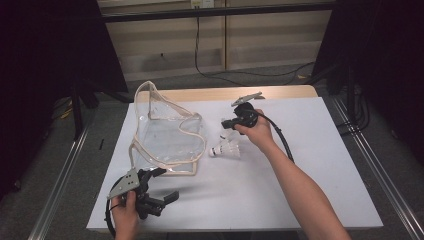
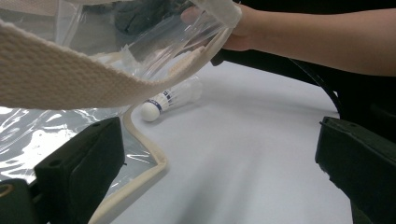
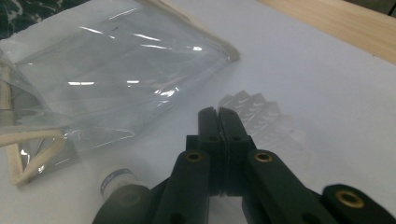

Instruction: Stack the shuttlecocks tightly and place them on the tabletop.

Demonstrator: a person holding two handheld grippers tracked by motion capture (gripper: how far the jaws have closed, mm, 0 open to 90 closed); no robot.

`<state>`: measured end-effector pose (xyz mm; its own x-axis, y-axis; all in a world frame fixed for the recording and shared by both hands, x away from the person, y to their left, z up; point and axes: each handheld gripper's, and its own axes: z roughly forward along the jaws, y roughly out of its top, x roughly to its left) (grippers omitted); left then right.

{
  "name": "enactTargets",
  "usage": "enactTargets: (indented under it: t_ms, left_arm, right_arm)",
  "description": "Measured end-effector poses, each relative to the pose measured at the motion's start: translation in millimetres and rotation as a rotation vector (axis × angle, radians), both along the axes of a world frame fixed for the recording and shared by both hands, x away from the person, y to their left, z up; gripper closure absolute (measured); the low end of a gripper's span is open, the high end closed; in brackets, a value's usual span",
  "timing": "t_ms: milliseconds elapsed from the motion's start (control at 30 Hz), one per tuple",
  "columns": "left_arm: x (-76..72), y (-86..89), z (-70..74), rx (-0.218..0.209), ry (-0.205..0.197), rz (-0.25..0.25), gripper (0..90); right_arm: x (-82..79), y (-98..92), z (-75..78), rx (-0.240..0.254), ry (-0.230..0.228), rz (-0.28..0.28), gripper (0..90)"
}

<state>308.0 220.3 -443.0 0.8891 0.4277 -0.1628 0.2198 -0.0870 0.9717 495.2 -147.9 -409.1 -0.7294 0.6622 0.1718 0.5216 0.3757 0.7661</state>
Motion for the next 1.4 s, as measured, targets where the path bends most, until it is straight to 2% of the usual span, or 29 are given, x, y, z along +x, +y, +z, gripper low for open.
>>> enactTargets:
  t_ms: [167,467,567,633,700,733,800,933,1400]
  left_arm:
    - [-0.3,0.2,0.6,-0.003,-0.003,0.001,1.6]
    - [-0.5,0.2,0.8,-0.007,-0.003,0.001,1.5]
    - [-0.5,0.3,0.9,-0.007,-0.004,0.001,1.6]
    - [-0.5,0.2,0.7,-0.003,-0.004,0.001,1.5]
    - [-0.6,-0.2,0.8,-0.005,-0.003,0.000,1.6]
    - [-0.6,-0.2,1.0,-0.003,-0.004,0.001,1.5]
    - [-0.6,-0.1,0.9,-0.003,-0.004,0.001,1.5]
    - [-0.7,-0.3,1.3,-0.001,-0.006,0.001,1.5]
    - [-1.0,-0.2,1.7,0.000,-0.012,0.002,1.5]
  right_arm:
    - [-0.3,-7.5,3.8,0.013,0.002,-0.015,90.0]
    - [-2.2,-9.9,5.6,-0.015,-0.011,-0.021,89.9]
    - [-3.3,-8.1,2.2,-0.048,-0.002,-0.015,87.8]
    - [-3.8,-8.0,1.0,-0.035,0.003,-0.025,84.7]
    - [-4.3,-7.1,0.2,-0.053,0.011,-0.009,82.5]
    - [-4.5,-6.7,-0.3,-0.055,0.020,-0.007,83.0]
    - [-6.1,-6.8,0.1,-0.080,0.005,-0.006,87.2]
    - [-6.4,-9.6,-0.5,-0.057,0.019,0.001,88.9]
    - [-14.8,-36.7,11.9,0.034,-0.019,-0.060,89.2]
